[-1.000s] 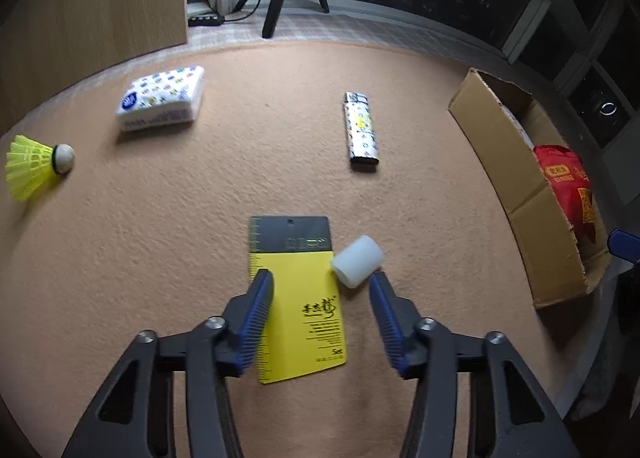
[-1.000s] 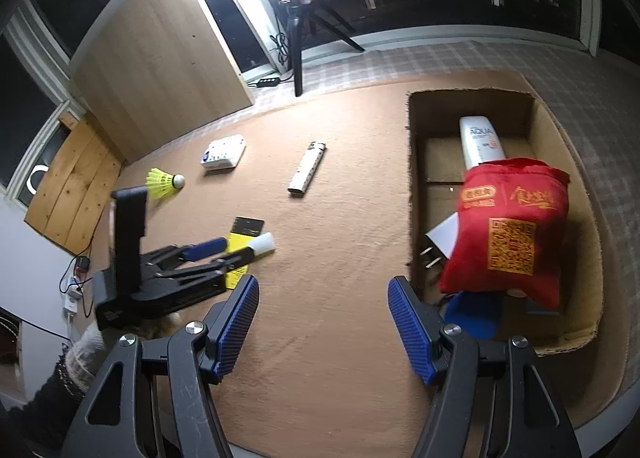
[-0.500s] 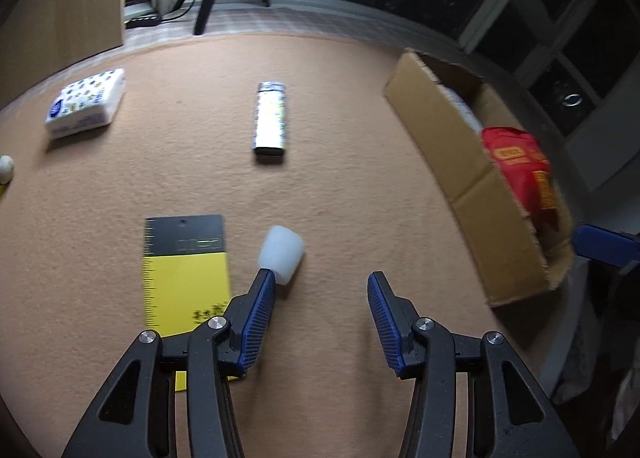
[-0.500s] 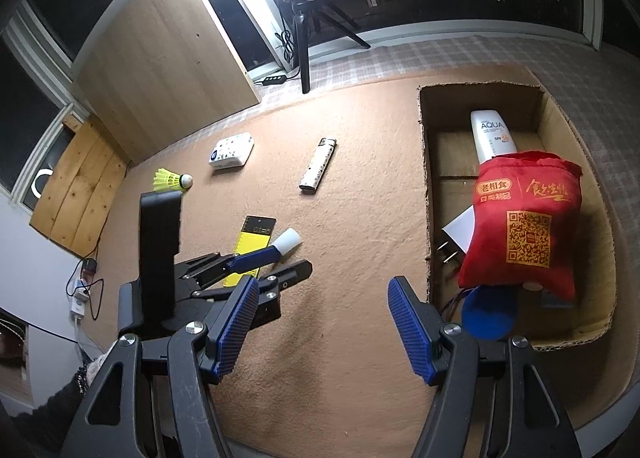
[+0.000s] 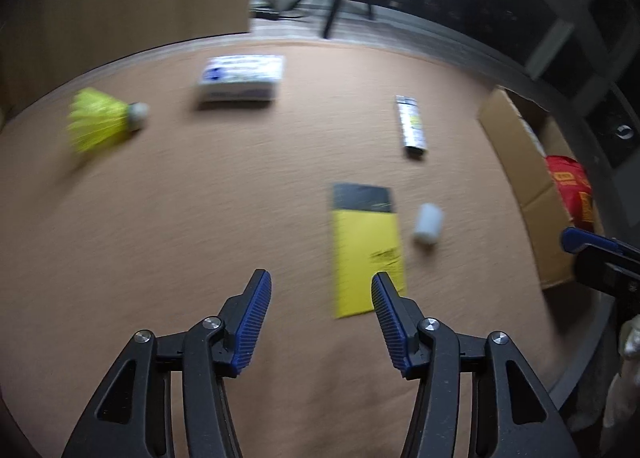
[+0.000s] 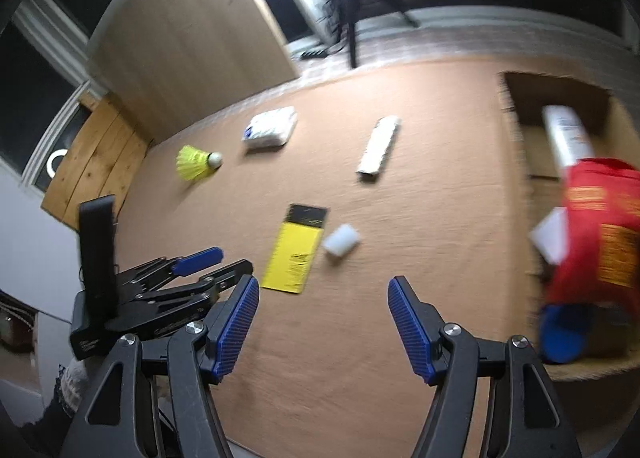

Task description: Organize objects

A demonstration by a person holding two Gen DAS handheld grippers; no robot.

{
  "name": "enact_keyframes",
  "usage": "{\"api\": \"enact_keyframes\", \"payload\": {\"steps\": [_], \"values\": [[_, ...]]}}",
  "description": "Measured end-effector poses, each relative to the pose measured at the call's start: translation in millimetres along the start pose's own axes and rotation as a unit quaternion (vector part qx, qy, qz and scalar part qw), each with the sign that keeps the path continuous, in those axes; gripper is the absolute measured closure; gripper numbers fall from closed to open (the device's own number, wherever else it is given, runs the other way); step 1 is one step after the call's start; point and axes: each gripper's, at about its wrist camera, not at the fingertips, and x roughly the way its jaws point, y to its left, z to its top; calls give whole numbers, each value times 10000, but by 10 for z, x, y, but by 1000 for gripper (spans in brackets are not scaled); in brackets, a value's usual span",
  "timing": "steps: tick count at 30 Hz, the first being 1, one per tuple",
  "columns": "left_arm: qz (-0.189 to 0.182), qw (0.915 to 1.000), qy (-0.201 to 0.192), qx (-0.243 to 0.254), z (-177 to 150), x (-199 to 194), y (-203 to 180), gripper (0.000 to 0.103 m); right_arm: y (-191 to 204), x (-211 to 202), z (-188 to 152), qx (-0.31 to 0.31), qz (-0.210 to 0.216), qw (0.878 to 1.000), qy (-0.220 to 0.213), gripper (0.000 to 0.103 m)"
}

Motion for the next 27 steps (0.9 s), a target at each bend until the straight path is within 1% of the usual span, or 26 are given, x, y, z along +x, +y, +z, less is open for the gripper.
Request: {"api": "enact_keyframes", "payload": {"steps": [1, 2, 5, 7, 11, 18, 20, 24, 27], "values": [[71, 10000, -29, -56, -28, -65, 76, 41, 45, 95, 8, 7, 85, 9999, 77, 39], [118, 9999, -54, -87, -46, -108, 121, 41, 89, 181, 21, 0, 156, 9998, 141, 39], [260, 9994, -157, -149, -94, -265, 265, 38, 199, 407, 50, -13, 209, 9993, 314, 39], [341, 9991, -188, -167, -137, -347, 345, 34, 269, 554, 72, -7, 275, 9987, 420, 39], [534, 9981, -242, -185, -230, -513, 517, 33, 349, 783, 97, 103, 389, 9974, 599, 39], [626, 9974, -282, -230, -312, -643, 711, 31, 312, 1058, 126, 343, 127, 9965, 752, 39], [632, 9973, -318, -217, -319, -667, 746, 31, 281, 1077, 138, 401, 42, 9964, 749, 39], [608, 9973, -346, -211, -334, -700, 809, 30, 252, 1096, 169, 450, 12, 9962, 740, 39], [586, 9975, -335, -228, -338, -685, 855, 30, 220, 1088, 202, 502, -157, 9965, 657, 40]]}}
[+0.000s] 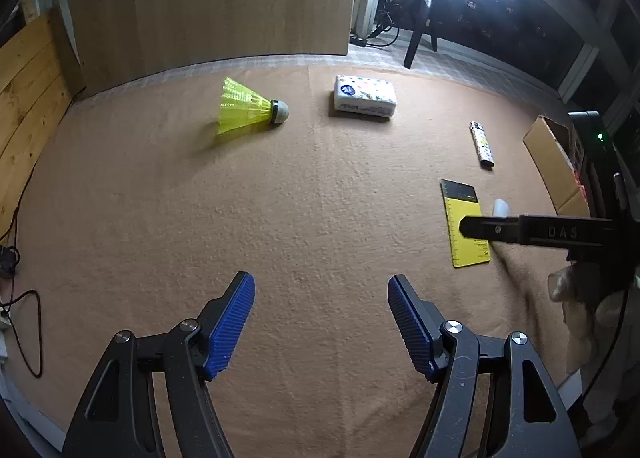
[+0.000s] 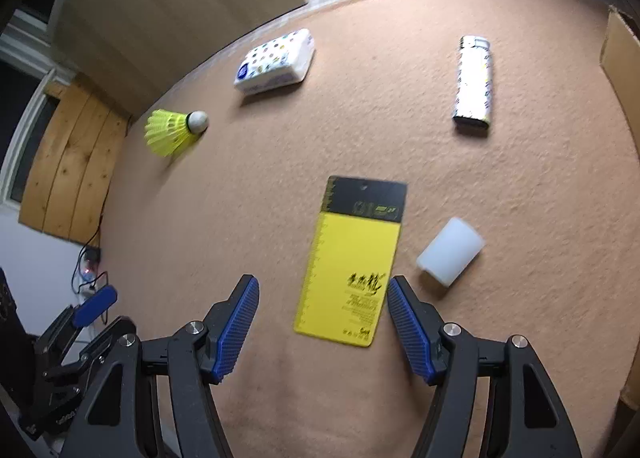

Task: Organize objects
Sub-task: 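Lower the open right tool around the yellow card, then close the right tool on the yellow card and lift it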

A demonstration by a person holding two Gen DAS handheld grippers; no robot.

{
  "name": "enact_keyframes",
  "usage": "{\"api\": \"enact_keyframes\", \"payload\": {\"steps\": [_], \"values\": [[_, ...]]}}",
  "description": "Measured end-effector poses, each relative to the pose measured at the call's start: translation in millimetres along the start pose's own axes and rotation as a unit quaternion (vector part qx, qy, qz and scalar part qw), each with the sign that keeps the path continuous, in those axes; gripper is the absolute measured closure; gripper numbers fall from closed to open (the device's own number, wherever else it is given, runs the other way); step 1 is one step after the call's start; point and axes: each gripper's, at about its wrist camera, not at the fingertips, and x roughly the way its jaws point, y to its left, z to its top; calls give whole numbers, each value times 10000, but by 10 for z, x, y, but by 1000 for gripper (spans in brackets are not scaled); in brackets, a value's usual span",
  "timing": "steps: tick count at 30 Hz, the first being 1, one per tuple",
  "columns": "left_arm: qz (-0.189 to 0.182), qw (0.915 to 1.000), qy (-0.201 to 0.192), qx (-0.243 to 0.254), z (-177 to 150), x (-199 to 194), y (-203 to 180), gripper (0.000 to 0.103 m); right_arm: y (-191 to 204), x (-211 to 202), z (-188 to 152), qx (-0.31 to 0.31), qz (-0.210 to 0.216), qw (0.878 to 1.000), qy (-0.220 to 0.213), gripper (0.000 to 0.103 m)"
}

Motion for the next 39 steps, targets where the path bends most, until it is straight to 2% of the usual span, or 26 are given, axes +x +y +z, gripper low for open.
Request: {"api": "enact_keyframes", "payload": {"steps": [3, 7, 14, 19, 24, 28, 32, 34, 36, 39], "values": [[-17, 10000, 9, -19, -7, 11, 48, 30, -37, -14, 52, 90, -361, 9992, -134, 41], [-47, 10000, 31, -35, -14, 38, 85, 30, 28, 16, 59, 65, -525, 9986, -71, 41], [-103, 9999, 50, -54, -29, 70, 126, 30, 287, 189, 109, -296, -986, 9947, -29, 39], [-141, 9998, 65, -134, -43, 80, 190, 30, 468, 293, 82, -806, -1328, 9879, 10, 41], [-126, 9996, 94, -240, -61, 98, 265, 30, 532, 296, -28, -1338, -1538, 9790, 17, 60], [-112, 9996, 113, -243, -62, 123, 271, 30, 517, 275, -88, -1565, -1565, 9752, 66, 68], [-147, 9997, 109, -179, -42, 131, 215, 30, 484, 247, -76, -1489, -1485, 9776, 118, 74], [-158, 9997, 108, -149, -30, 138, 184, 30, 453, 243, -40, -1194, -1169, 9857, 212, 74], [-164, 9997, 110, -142, -28, 146, 165, 30, 463, 247, -27, -1048, -1031, 9887, 274, 62], [-158, 9997, 113, -160, -37, 146, 146, 30, 542, 288, -26, -1120, -1186, 9861, 303, 55]]}}
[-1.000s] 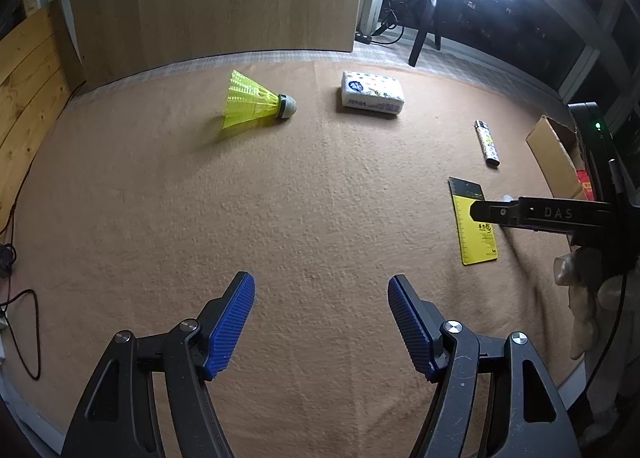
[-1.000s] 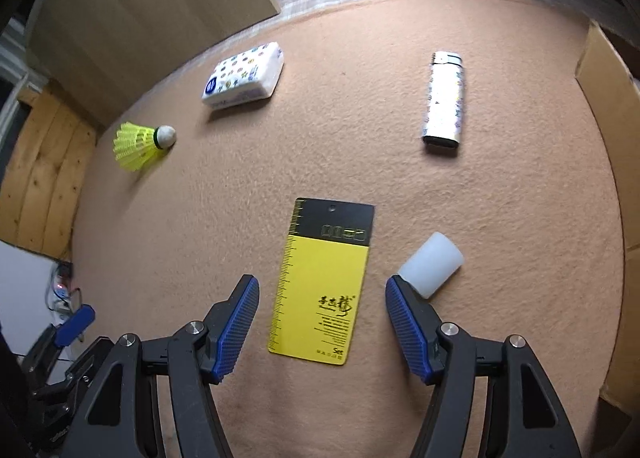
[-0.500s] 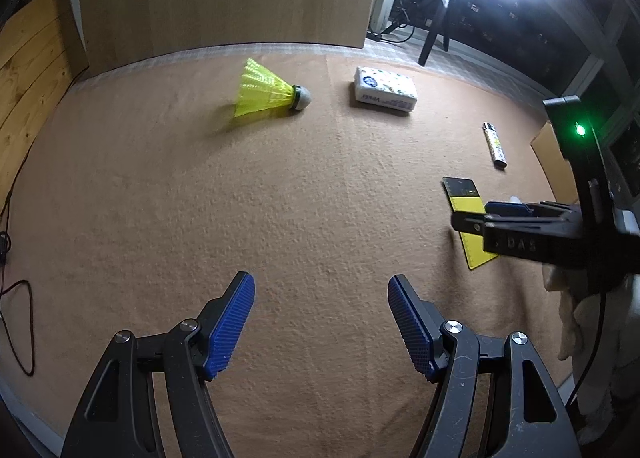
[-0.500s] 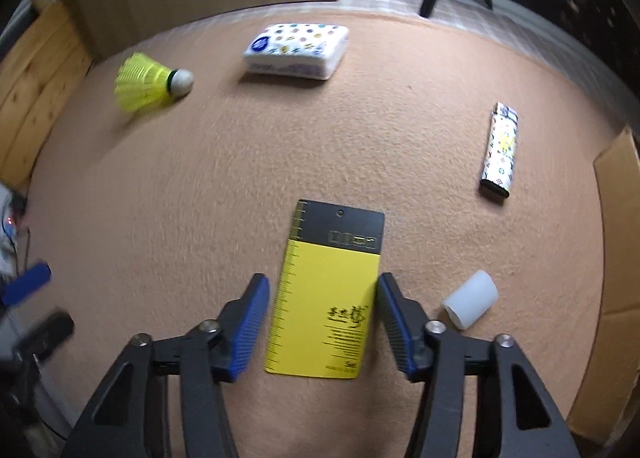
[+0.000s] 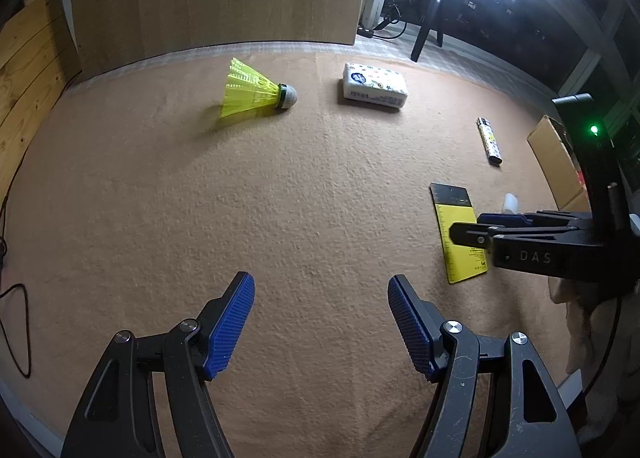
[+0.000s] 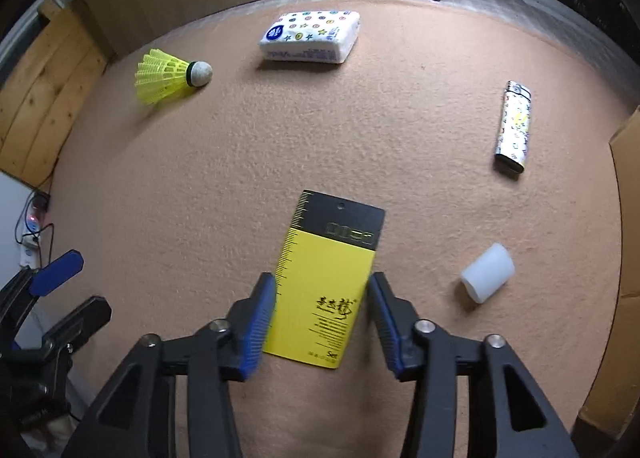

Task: Organize objects
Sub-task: 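Close the right tool on the yellow card and lift it, then carry the yellow card into the box and open the right tool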

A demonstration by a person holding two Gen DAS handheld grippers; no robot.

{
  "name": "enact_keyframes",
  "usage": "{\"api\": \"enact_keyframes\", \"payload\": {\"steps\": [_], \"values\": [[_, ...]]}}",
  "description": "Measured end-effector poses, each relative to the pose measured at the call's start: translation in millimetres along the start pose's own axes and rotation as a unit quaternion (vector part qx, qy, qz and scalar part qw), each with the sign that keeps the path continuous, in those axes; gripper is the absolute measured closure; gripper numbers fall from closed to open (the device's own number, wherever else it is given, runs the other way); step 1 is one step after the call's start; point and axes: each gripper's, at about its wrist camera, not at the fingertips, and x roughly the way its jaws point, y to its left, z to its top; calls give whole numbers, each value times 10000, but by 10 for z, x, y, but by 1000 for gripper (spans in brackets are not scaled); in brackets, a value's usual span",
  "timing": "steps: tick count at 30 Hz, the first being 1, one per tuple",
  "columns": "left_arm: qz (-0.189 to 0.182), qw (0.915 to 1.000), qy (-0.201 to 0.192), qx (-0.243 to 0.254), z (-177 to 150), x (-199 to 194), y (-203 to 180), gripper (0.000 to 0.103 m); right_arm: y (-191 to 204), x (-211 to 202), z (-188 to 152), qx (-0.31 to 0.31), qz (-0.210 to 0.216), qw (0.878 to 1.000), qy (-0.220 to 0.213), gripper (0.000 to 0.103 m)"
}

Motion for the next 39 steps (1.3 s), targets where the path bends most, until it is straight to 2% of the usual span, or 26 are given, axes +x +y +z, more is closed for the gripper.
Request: {"api": "enact_keyframes", "payload": {"steps": [3, 7, 8, 12, 16, 24, 29, 30, 39], "values": [[15, 10000, -9, -19, -22, -11, 8, 30, 154, 44, 18, -259, -231, 9994, 68, 45], [51, 9999, -19, -128, -50, -15, 83, 30, 351, 97, 8, -816, -648, 9945, 35, 45], [59, 9999, -23, -160, -58, -20, 108, 30, 385, 88, -2, -950, -618, 9936, -7, 52], [98, 9997, -38, -237, -92, -48, 192, 30, 427, 65, -45, -1268, -479, 9907, 96, 54], [120, 9995, -37, -304, -120, -55, 249, 30, 347, 12, -118, -1236, -374, 9916, 106, 54], [101, 9997, -19, -234, -116, -42, 186, 30, 295, -340, -269, -1075, -160, 9938, -247, 54], [46, 9999, -19, -150, -75, -33, 51, 30, -6, -713, -287, -733, -136, 9954, -606, 54], [32, 9999, -18, -127, -68, -32, 17, 30, -158, -769, -220, -631, -176, 9954, -696, 54], [-94, 9999, -35, 141, 47, -11, -361, 30, -1019, -1355, -366, 63, -691, 9906, -1178, 54]]}}
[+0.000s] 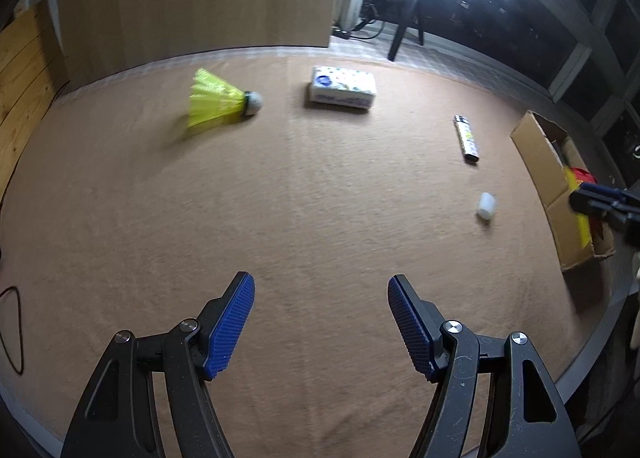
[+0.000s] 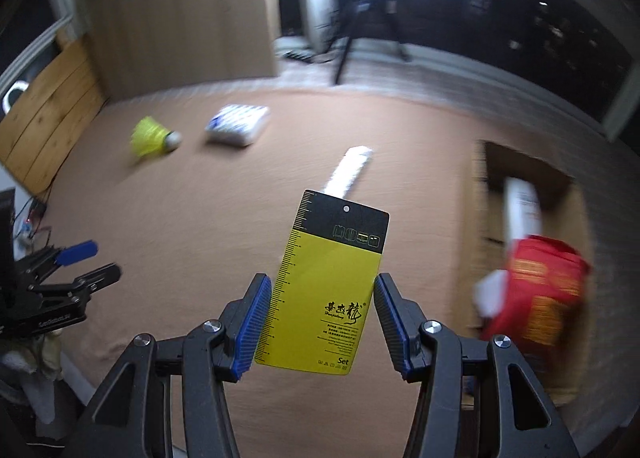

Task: Organize objects
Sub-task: 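Carry the yellow card into the box and open the right tool, then move the right tool back over the patterned lighter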

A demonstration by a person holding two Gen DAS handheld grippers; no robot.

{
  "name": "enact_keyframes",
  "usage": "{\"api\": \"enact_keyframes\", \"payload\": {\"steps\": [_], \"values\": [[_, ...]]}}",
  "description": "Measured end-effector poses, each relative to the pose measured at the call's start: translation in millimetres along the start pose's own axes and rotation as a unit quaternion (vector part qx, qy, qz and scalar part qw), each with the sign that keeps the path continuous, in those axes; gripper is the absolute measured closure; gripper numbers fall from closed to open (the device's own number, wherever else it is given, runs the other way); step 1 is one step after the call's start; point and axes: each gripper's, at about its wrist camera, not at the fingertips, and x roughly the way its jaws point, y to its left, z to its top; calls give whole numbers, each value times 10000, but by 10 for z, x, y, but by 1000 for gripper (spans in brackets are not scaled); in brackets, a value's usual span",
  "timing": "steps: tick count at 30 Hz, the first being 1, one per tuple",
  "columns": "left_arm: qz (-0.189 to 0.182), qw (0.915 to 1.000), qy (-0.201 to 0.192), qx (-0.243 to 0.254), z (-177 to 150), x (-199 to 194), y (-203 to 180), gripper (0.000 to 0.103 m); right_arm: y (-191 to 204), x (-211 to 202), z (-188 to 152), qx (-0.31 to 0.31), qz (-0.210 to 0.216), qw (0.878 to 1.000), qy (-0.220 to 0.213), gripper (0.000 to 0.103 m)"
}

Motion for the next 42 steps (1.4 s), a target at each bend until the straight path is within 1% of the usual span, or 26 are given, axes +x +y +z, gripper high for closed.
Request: {"api": "enact_keyframes", "payload": {"steps": [5, 9, 16, 19, 21, 25, 30, 35, 42], "values": [[-34, 9999, 11, 167, 51, 23, -231, 30, -567, -23, 99, 344, -398, 9985, -142, 54], [-41, 9997, 10, 230, 65, 10, -364, 30, -907, 0, 185, 481, -614, 9967, -208, 54], [21, 9996, 0, 282, 80, -37, -502, 30, -1258, 191, 254, 671, -763, 9948, -90, 53], [53, 9995, -26, 304, 85, -69, -543, 30, -1354, 251, 238, 841, -713, 9939, 6, 48], [73, 9994, -58, 328, 89, -100, -571, 30, -1384, 225, 201, 943, -611, 9937, -36, 46], [98, 9992, -127, 364, 95, -170, -609, 30, -1388, 155, 161, 988, -615, 9932, -82, 46], [95, 9988, -182, 438, 89, -234, -664, 30, -1329, 7, 107, 1065, -387, 9933, -222, 46], [104, 9986, -246, 467, 62, -317, -698, 30, -1131, -97, 36, 965, -76, 9950, -241, 46], [108, 9982, -331, 494, 32, -429, -695, 30, -778, -243, -34, 757, 399, 9954, -434, 46]]}}
